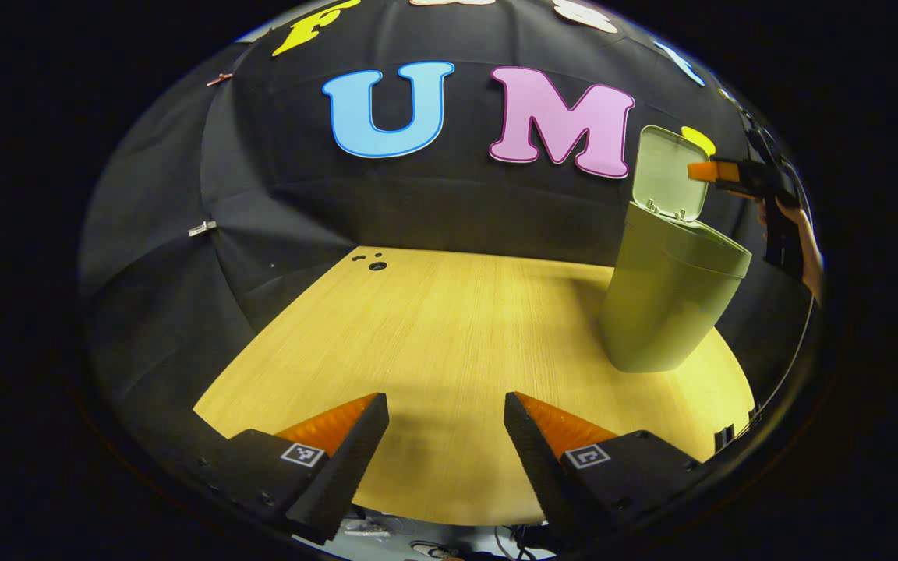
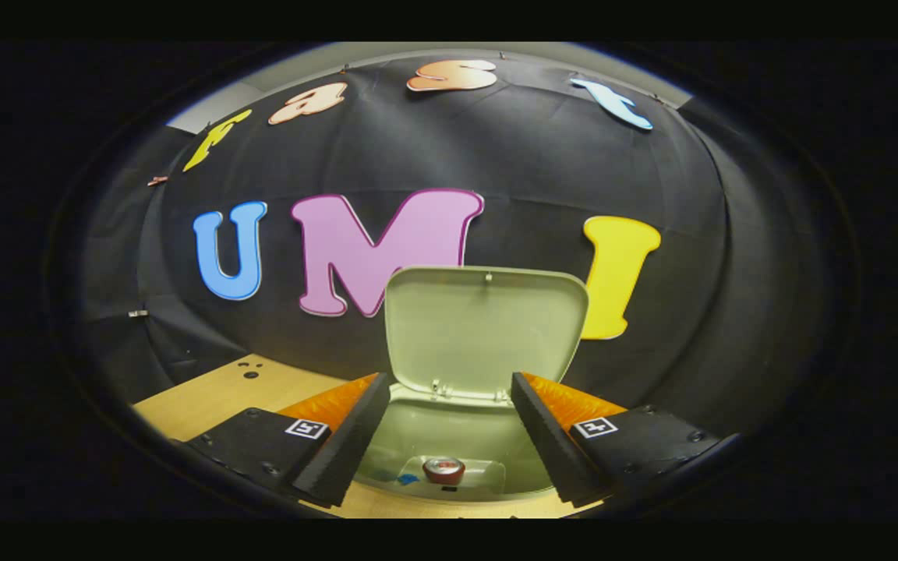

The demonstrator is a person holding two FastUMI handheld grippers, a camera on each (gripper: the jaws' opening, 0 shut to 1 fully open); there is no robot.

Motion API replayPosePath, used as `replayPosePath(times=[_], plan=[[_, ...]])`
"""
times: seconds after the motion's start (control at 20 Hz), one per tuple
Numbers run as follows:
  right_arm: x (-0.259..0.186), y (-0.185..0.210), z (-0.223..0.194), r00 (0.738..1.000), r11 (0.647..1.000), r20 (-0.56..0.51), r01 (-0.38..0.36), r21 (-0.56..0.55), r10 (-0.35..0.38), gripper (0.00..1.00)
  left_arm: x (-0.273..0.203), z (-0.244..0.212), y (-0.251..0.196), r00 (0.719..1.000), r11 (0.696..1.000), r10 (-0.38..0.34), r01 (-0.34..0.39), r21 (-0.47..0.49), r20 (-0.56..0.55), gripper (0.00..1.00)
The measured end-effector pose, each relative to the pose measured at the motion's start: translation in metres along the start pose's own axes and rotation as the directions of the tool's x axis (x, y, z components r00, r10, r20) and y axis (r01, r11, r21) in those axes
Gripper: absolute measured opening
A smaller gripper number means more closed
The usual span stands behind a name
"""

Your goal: Press the lid of the desktop garbage bin to open it, pick up the crumpled paper on the desktop and throw it into the bin, then pick up the pop can on the desktop and drop it into the bin, and finally close the garbage bin lid.

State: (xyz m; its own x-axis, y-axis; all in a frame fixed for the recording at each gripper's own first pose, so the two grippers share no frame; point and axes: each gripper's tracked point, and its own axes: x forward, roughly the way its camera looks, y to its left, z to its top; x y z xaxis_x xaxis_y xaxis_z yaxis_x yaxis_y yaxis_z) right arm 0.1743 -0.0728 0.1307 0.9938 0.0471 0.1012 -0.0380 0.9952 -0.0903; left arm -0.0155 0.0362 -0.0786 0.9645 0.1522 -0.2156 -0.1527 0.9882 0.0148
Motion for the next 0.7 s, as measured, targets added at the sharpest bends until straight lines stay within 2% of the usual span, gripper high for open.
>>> replayPosePath(times=[0.2, 0.4, 0.7], plan=[[0.006, -0.011, 0.046, 0.997, 0.998, 0.042, 0.062, -0.027, -0.06, 0.98, -0.005, -0.014, 0.015, 1.0, 1.0, 0.013, -0.014, -0.027, -0.019, 0.96], [0.017, -0.011, 0.08, 0.995, 0.998, 0.076, 0.066, 0.008, -0.067, 0.98, -0.013, -0.023, 0.028, 0.999, 0.998, 0.036, -0.038, -0.06, -0.032, 0.96], [0.046, -0.011, 0.101, 0.993, 0.998, 0.098, 0.067, 0.004, -0.067, 0.98, -0.02, -0.031, 0.04, 0.996, 0.992, 0.084, -0.088, -0.086, -0.041, 0.96]])
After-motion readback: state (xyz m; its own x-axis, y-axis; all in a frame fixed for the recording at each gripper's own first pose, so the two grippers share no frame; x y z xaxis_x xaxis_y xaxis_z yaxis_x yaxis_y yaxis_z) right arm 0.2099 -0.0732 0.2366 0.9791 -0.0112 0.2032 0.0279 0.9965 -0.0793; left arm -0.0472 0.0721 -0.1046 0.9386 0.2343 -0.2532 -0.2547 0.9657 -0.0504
